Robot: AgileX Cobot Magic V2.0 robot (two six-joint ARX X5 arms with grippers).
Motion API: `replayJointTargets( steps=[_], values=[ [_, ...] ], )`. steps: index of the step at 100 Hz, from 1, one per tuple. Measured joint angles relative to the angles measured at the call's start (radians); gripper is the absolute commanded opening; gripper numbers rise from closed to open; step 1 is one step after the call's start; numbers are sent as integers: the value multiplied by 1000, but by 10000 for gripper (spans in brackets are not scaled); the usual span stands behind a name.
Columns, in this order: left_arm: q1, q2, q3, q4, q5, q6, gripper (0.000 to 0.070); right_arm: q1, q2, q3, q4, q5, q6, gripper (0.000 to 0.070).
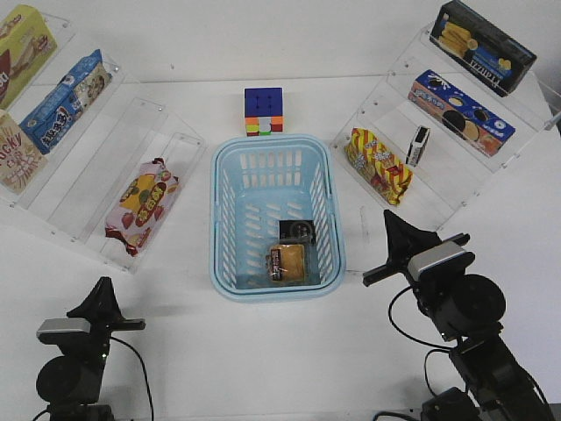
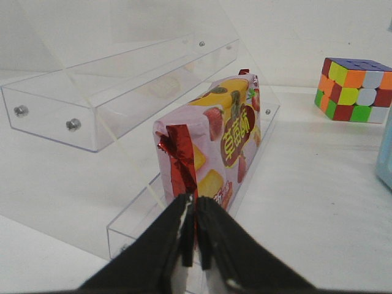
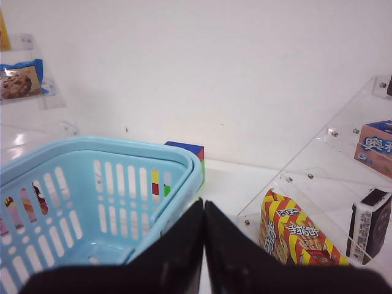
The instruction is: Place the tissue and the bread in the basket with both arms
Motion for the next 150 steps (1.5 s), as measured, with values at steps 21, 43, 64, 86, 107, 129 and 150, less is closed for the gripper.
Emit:
replayJointTargets(
  steps=[21, 43, 64, 86, 107, 129, 150],
  values=[
    [3, 1, 0, -14, 7, -3, 1, 0, 0, 0, 0, 0, 0, 1],
    [3, 1, 0, -11, 8, -3, 1, 0, 0, 0, 0, 0, 0, 2],
    [3, 1, 0, -11, 8, -3, 1, 0, 0, 0, 0, 0, 0, 1],
    [3, 1, 0, -10, 8, -3, 0, 0, -4, 0, -6, 5, -2, 1],
    [3, 1, 0, -8, 8, -3, 0, -55, -55, -57, 24, 51, -80, 1],
    [3, 1, 0, -8, 8, -3, 1, -221, -252, -338, 53, 52, -133, 1],
    [3, 1, 0, -8, 8, -3, 1, -338, -494, -564, 0, 52, -143, 2]
  ],
)
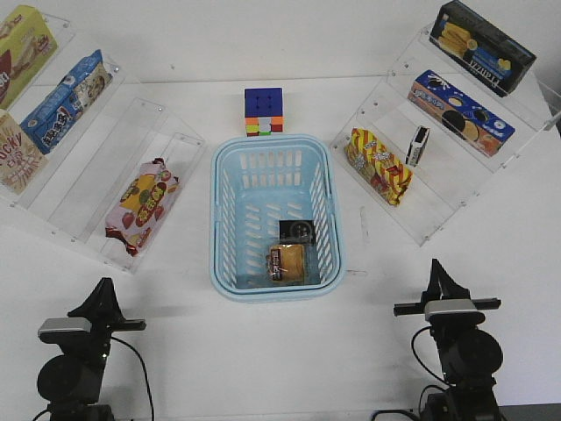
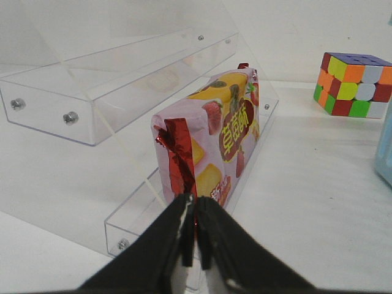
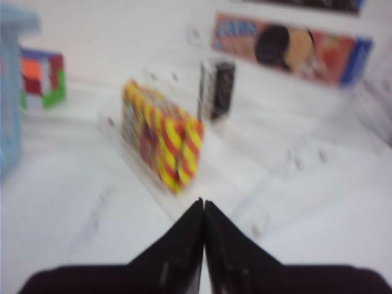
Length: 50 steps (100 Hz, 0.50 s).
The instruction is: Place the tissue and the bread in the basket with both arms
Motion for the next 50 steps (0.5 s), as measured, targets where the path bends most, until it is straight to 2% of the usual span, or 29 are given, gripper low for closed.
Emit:
replayJointTargets(
  steps=[17, 50],
  values=[
    [0, 0, 0, 0, 0, 0, 1, -23, -146, -53, -162, -3, 12, 1],
    [0, 0, 0, 0, 0, 0, 0, -23, -139, -53, -138, -3, 47, 1]
  ],
)
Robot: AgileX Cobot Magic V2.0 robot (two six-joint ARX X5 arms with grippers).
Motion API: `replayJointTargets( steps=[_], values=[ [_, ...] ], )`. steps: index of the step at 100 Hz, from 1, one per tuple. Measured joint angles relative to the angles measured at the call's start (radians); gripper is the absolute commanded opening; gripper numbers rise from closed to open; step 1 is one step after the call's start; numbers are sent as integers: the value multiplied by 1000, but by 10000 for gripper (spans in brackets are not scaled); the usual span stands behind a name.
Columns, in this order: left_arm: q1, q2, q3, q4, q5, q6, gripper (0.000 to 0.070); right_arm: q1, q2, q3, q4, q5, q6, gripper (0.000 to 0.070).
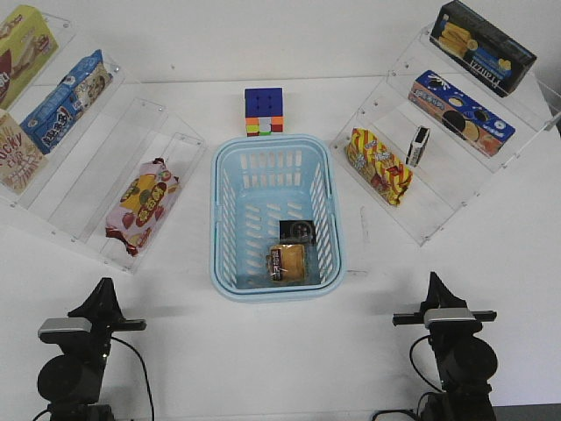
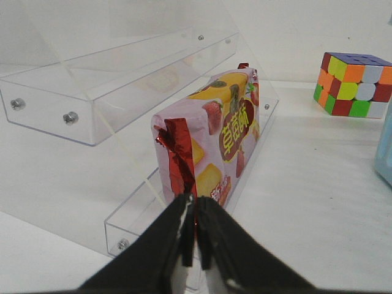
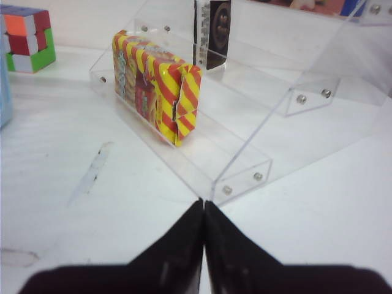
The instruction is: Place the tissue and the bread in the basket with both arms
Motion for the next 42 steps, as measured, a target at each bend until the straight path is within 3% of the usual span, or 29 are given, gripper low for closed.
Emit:
replayJointTargets(
  steps=[42],
  values=[
    [0, 0, 0, 0, 0, 0, 1, 0, 0, 0, 5, 0, 2, 1]
  ],
)
